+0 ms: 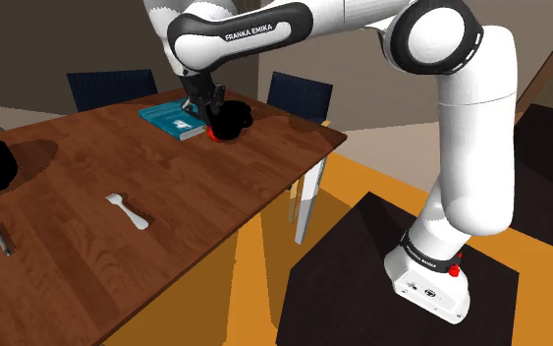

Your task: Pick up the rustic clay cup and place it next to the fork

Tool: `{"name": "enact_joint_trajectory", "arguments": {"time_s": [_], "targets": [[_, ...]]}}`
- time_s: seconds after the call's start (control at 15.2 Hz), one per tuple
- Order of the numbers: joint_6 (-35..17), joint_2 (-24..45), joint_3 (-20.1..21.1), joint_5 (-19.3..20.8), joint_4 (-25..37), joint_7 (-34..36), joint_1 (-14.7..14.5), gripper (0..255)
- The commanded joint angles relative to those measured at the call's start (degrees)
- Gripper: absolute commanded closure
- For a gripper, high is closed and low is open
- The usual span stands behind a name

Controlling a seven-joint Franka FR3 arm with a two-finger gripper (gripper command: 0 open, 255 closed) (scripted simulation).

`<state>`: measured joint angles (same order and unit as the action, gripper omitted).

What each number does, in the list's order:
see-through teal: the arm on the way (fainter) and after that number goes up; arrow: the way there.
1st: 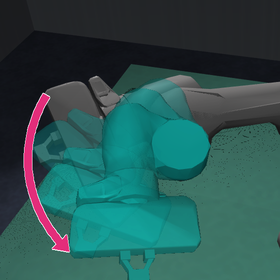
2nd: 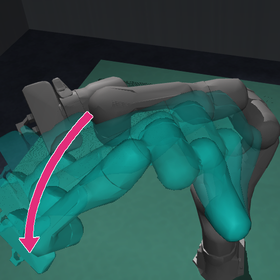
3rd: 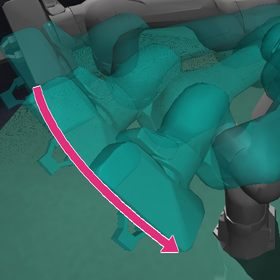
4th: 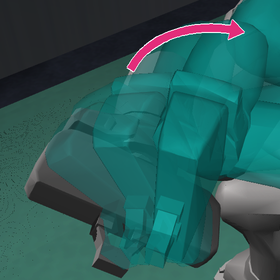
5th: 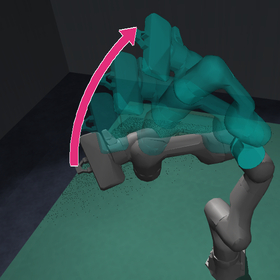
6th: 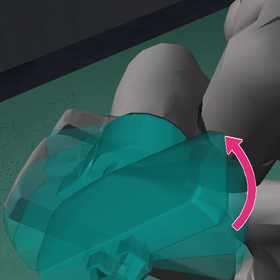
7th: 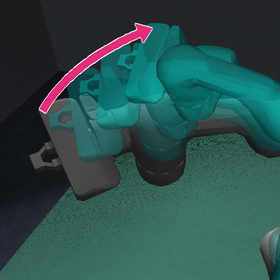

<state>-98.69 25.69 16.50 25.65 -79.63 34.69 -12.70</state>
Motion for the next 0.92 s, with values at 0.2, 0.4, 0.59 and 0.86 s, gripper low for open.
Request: {"name": "enact_joint_trajectory", "arguments": {"time_s": [0.2, 0.4, 0.59, 0.86], "targets": [[6.13, 10.29, 0.22, 1.9, 15.0, 2.95, -6.19, 255], [10.54, 18.57, -0.39, 3.01, 27.36, 3.55, -10.64, 255], [8.13, 18.14, -0.29, 3.03, 24.31, 4.44, -10.11, 255], [5.19, 17.98, -0.25, 3.14, 20.95, 5.52, -9.56, 255]]}}
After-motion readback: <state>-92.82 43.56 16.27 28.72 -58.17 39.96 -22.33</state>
